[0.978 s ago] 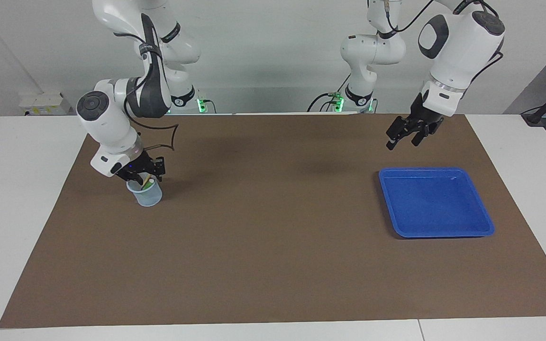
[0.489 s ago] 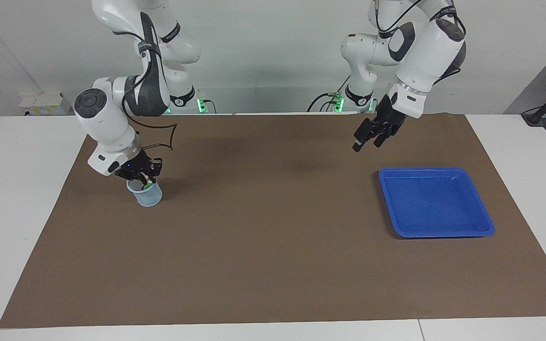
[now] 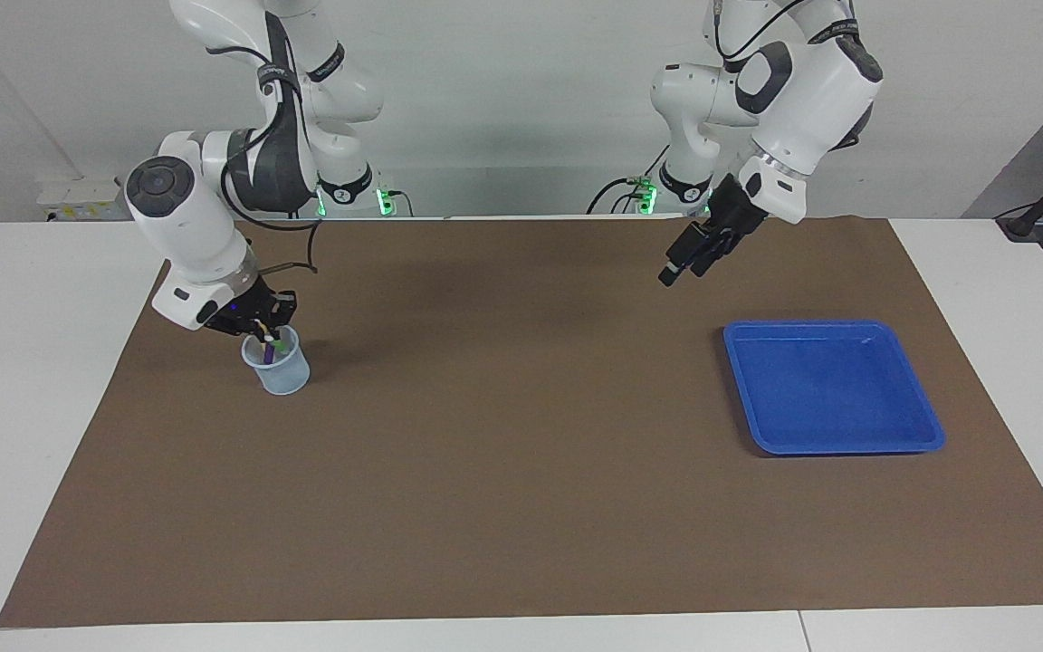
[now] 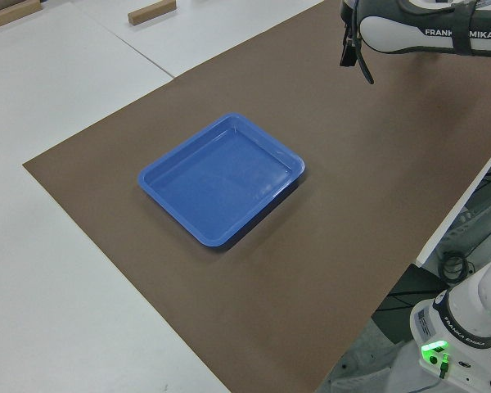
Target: Right arm passes pens to left for tray arrangement
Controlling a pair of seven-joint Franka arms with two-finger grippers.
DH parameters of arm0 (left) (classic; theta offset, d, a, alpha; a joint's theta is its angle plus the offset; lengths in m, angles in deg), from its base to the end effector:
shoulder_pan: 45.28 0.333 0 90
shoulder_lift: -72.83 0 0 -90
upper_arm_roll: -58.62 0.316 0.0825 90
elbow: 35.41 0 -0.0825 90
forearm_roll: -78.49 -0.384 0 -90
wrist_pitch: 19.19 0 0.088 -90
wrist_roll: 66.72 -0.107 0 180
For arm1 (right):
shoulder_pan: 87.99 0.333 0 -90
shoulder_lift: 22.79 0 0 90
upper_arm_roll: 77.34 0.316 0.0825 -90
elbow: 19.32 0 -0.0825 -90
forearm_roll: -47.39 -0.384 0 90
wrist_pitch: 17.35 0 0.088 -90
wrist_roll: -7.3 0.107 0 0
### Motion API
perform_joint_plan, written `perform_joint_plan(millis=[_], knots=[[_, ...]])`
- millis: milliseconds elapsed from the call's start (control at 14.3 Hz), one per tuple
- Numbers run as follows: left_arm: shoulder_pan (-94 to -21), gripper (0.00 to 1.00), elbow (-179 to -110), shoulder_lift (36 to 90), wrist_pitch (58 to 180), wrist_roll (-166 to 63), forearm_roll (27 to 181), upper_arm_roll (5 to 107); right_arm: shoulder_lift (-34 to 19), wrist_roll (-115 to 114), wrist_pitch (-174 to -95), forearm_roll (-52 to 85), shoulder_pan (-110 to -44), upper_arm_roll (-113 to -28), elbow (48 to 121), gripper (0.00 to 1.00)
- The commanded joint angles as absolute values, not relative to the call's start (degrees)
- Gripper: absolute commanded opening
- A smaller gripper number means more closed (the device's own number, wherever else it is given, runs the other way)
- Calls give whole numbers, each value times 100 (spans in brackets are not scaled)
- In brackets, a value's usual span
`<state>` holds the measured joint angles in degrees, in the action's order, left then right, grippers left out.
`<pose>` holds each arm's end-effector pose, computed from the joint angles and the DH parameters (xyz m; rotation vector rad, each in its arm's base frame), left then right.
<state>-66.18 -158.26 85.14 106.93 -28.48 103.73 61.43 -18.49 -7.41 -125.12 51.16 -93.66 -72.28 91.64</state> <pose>0.4868 -0.1730 0.5255 2.5582 0.7438 0.0623 0.5617 -0.0117 0.4354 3.0693 0.4176 -0.2116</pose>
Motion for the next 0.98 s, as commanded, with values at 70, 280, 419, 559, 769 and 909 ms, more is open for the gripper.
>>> perform_joint_plan(millis=[70, 280, 419, 559, 769, 909], knots=[[-7137, 100, -16399, 8795, 11597, -2209, 10459, 6205, -1909, -992, -11756, 5467, -9317, -7154, 8520, 0], [-7173, 100, -16409, 8795, 11625, -2050, 10468, 6205, -1989, -1028, -11343, 5566, -9308, -6979, 8107, 0], [-7165, 100, -16409, 8804, 11616, -2041, 10468, 6214, -2006, -1010, -11167, 5522, -9317, -6821, 7852, 0], [-7121, 100, -16400, 8804, 11599, -2032, 10477, 6214, -2024, -975, -11096, 5295, -9317, -6680, 7640, 0], [-7086, 100, -16400, 8804, 11572, -2032, 10477, 6223, -2042, -643, -11148, 4724, -9317, -6662, 7482, 0], [-7077, 100, -16391, 8804, 11555, -2023, 10477, 6267, -2042, -29, -11192, 4136, -9308, -6662, 7455, 0]])
